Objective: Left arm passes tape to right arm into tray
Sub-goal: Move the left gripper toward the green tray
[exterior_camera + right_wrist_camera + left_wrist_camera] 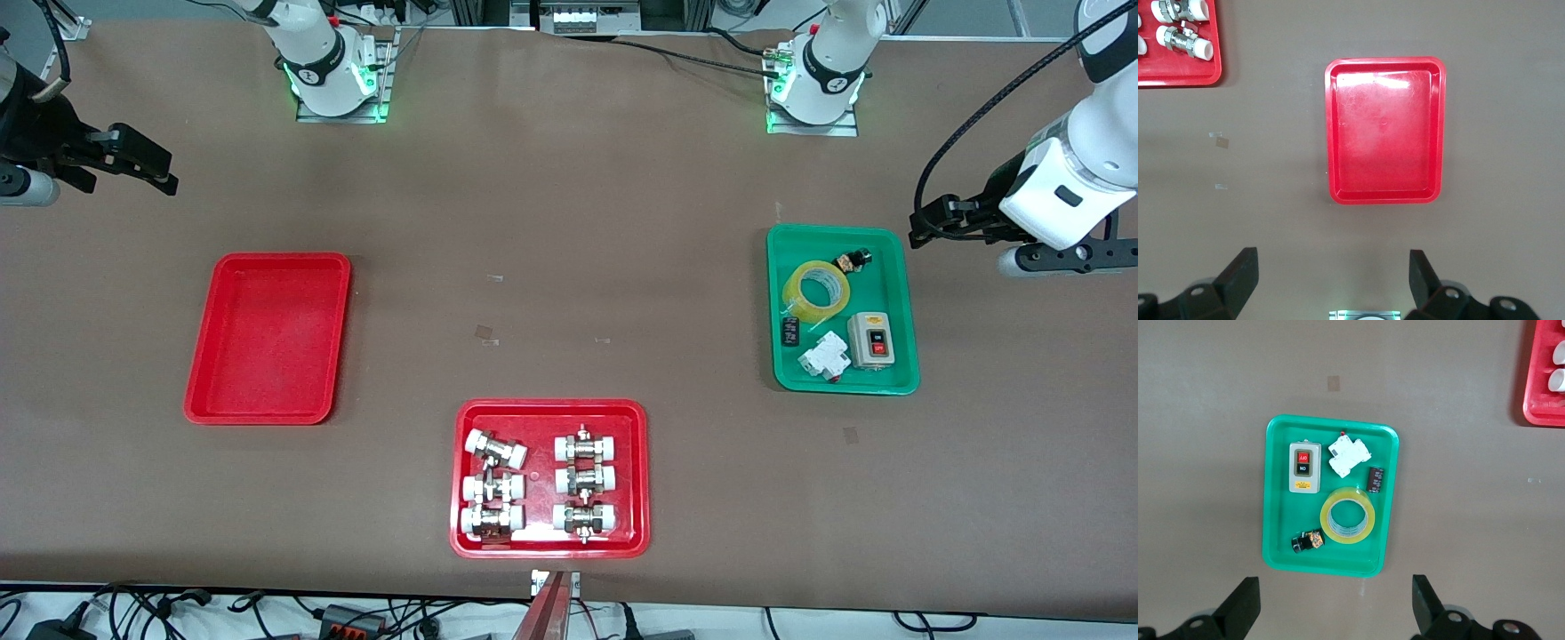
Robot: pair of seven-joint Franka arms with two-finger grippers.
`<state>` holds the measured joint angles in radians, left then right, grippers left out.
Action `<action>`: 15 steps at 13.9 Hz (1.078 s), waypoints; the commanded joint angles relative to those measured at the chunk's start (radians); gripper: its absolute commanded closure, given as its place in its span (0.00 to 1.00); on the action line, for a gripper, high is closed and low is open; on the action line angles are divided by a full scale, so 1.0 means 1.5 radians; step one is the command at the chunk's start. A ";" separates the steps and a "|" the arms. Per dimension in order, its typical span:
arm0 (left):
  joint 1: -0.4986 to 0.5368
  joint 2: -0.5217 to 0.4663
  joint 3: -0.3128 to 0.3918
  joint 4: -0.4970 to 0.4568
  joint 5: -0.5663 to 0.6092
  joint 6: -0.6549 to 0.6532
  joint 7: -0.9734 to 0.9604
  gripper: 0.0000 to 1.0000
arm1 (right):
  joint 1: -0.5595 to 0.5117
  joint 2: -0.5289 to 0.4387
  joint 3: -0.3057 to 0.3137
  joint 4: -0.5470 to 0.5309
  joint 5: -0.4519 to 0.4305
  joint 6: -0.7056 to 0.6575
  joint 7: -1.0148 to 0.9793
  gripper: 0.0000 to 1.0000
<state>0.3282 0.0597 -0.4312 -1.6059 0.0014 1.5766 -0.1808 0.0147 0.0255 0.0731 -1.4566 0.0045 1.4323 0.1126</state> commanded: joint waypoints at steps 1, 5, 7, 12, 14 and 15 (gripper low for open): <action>0.004 -0.017 -0.002 -0.018 -0.015 0.003 0.015 0.00 | -0.002 0.003 0.005 0.005 0.002 0.005 0.006 0.00; 0.007 -0.008 0.000 -0.016 -0.015 0.033 0.011 0.00 | -0.004 0.005 0.004 0.006 0.001 0.018 -0.002 0.00; 0.010 0.007 0.004 -0.015 -0.013 0.053 0.008 0.00 | -0.001 0.003 0.005 0.004 -0.002 0.010 0.007 0.00; 0.038 0.169 0.009 -0.031 0.007 0.121 0.015 0.00 | 0.015 -0.003 0.005 0.002 0.000 -0.015 0.001 0.00; 0.052 0.176 0.011 -0.064 0.009 0.134 0.016 0.00 | 0.012 0.001 0.004 0.003 -0.002 -0.008 -0.004 0.00; 0.056 0.174 0.010 -0.094 0.021 0.157 0.016 0.00 | 0.009 0.005 0.003 0.006 -0.004 -0.007 -0.004 0.00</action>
<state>0.3985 0.3365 -0.4069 -1.6920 0.0079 1.7795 -0.1708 0.0326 0.0307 0.0807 -1.4568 0.0044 1.4284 0.1123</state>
